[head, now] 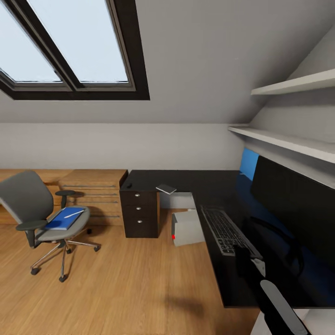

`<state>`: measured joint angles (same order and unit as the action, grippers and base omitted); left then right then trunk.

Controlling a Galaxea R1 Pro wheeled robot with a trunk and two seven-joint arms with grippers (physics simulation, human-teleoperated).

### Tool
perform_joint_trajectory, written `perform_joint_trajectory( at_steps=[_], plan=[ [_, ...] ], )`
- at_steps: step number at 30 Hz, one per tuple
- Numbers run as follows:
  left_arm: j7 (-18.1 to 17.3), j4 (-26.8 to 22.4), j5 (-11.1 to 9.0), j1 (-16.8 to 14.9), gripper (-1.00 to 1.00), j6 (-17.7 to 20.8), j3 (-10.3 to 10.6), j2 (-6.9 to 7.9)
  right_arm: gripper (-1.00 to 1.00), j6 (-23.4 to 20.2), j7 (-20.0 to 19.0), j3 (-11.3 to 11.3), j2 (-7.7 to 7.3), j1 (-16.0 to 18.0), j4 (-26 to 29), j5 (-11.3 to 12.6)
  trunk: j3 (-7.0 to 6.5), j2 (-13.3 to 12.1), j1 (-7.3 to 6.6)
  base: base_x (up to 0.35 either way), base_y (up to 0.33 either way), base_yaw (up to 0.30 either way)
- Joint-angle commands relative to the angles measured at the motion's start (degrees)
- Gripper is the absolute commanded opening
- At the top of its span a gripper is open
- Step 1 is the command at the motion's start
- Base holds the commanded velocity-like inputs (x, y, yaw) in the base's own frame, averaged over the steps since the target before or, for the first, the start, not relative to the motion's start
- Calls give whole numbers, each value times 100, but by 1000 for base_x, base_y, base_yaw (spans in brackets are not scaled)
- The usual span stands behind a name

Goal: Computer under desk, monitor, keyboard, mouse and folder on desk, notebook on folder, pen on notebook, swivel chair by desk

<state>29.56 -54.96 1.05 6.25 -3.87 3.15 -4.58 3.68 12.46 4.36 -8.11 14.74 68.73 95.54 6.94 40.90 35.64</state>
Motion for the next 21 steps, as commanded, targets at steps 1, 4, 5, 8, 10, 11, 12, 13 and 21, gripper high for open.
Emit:
perform_joint_trajectory(
  at_steps=[1,4,5,8,10,11,12,13,21],
  plan=[
    [-27,-5,10,-1,100,-3,-1,1,-100,45,28,14,-7,25,-127,60,9,6,2,0,0,0],
    [-166,-5,10,-1,100,2,-13,4,-100,51,28,13,-11,59,-200,56,9,6,2,0,-2,0],
    [-223,-2,10,-1,100,5,-17,6,-100,63,28,13,-11,67,-219,53,9,6,2,0,-50,0],
    [-294,1,5,-1,100,8,-30,8,-100,89,28,12,-8,92,-282,44,9,6,2,0,-149,0],
    [-320,3,-50,-1,100,9,-98,9,-100,102,28,12,-7,167,-423,38,9,6,2,0,-258,0],
    [-326,3,-80,-1,100,9,-127,9,-100,107,28,12,-7,195,-480,37,9,6,2,0,-281,0],
    [-330,3,-108,-1,100,9,-148,9,-100,110,28,12,-6,214,-521,36,9,6,2,0,-246,0],
    [-333,3,-147,-1,100,9,-165,9,-100,112,28,12,-6,234,-558,35,9,6,2,0,-138,0],
    [-1564,-376,-601,-1,100,31,-1004,97,-100,601,61,51,11,420,-705,16,9,6,2,0,-115,0]
  ],
)
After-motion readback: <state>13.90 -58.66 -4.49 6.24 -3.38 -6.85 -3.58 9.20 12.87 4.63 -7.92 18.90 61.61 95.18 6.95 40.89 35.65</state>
